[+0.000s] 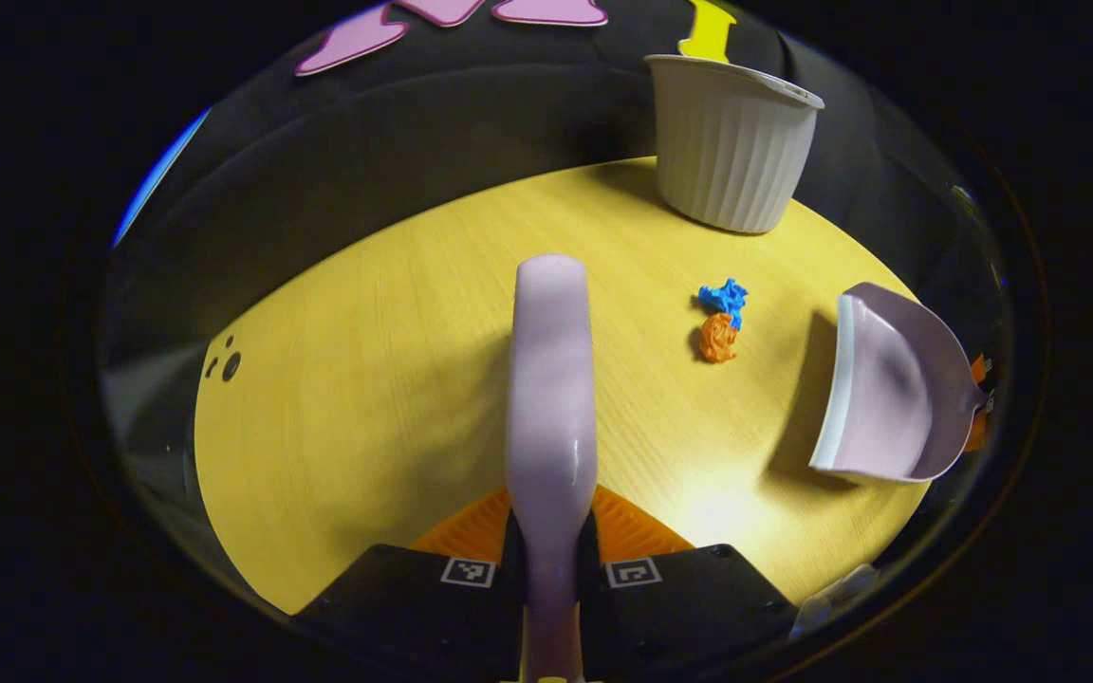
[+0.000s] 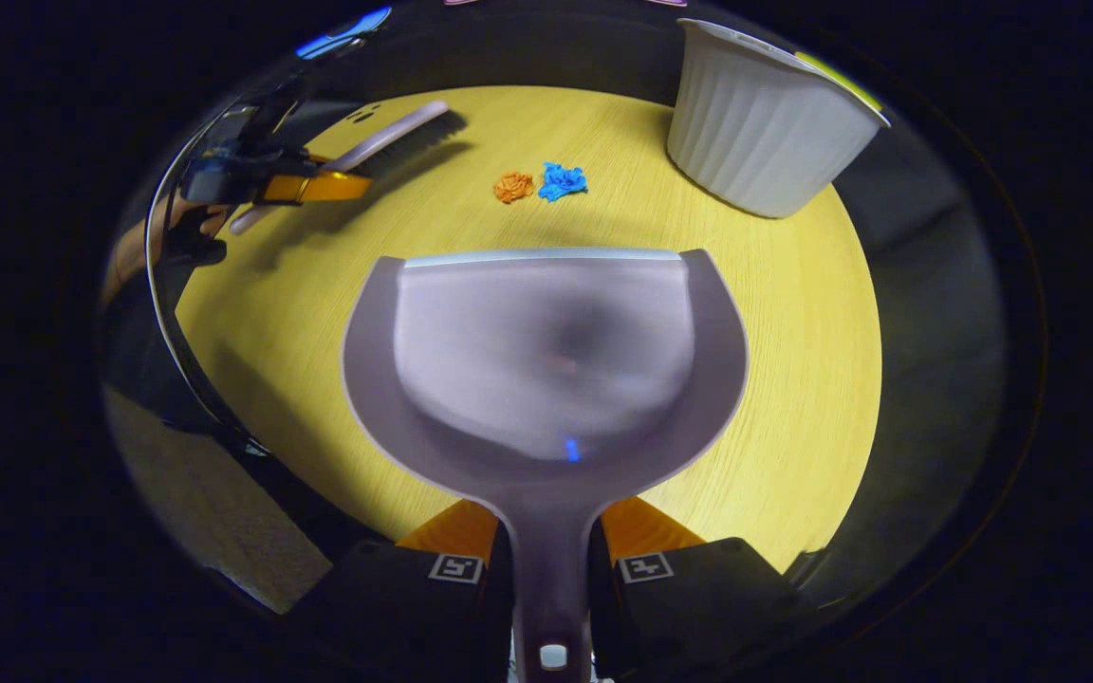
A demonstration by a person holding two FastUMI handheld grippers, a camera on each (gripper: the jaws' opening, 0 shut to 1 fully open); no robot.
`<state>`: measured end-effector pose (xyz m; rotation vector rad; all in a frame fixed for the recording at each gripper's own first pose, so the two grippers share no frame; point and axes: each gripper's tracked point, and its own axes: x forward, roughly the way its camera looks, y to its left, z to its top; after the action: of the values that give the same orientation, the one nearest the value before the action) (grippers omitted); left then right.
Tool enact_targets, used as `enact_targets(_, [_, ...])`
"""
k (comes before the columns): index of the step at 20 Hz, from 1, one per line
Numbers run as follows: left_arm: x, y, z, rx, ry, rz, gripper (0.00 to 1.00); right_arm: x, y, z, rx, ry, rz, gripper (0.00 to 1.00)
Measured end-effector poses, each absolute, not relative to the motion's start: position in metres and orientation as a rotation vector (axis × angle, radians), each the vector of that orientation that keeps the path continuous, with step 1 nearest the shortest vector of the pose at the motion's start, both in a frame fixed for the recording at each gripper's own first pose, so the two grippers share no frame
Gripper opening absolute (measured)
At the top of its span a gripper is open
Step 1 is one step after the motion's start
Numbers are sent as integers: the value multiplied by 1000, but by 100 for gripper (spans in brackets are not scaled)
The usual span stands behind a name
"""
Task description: Pick up the small broom and dustpan from the desktop, sweep the trash into the dustpan with the broom, and then empty the trash into the garbage bin.
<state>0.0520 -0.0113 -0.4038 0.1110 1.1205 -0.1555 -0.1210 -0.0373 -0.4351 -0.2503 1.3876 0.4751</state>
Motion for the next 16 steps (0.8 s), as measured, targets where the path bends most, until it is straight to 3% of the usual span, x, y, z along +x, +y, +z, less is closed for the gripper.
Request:
enact_targets(3, [74, -31, -409, 149, 1132, -208, 28, -118, -39, -437, -261, 1421, 493, 34])
enact_targets(5, [85, -42, -418, 181, 1144, -246, 28, -117, -38, -440, -258, 1435, 501, 40])
enact_targets(6, [89, -48, -421, 194, 1150, -261, 28, -117, -39, -441, -261, 1440, 505, 34])
enact_targets(7, [92, -56, -425, 197, 1160, -277, 28, -116, -40, -443, -266, 1444, 508, 34])
enact_targets(11, [91, -85, -424, 189, 1196, -354, 28, -110, -47, -451, -289, 1446, 534, 37])
enact_targets(16, [62, -148, -407, 21, 1270, -590, 28, -100, -52, -461, -301, 1424, 571, 37])
